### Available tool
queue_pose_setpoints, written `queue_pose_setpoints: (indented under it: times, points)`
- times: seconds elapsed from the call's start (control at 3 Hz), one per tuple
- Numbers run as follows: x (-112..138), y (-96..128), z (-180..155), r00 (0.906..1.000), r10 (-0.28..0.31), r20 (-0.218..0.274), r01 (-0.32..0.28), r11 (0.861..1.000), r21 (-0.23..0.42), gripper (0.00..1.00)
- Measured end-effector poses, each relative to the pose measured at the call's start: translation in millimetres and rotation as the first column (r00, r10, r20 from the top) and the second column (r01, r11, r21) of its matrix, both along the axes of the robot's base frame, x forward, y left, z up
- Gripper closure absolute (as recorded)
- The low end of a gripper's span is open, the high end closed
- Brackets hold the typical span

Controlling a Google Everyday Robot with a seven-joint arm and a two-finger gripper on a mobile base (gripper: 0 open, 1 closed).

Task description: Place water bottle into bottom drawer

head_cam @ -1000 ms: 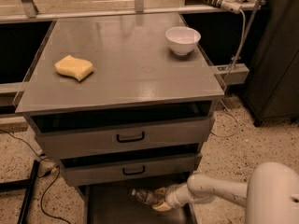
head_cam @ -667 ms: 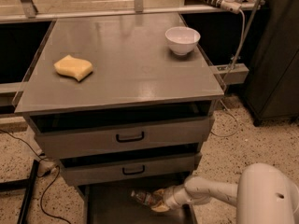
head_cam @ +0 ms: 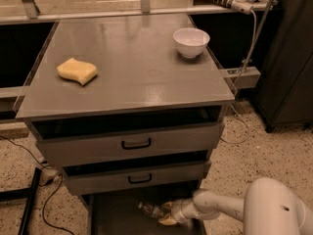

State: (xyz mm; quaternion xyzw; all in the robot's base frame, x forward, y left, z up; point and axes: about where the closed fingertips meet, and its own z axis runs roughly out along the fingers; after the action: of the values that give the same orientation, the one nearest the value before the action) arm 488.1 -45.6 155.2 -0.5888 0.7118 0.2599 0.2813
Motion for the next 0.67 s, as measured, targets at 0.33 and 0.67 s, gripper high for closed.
queue_pose_setpoints:
  times: [0.33, 0.67]
  points:
    - [-0.7, -4.1, -11.5, 0.9996, -0.028, 0.007, 0.027, 0.999, 0.024, 1.00]
    - [-1.7, -6.7, -18.0, 0.9987, -0.049, 0.015, 0.048, 0.998, 0.038, 1.00]
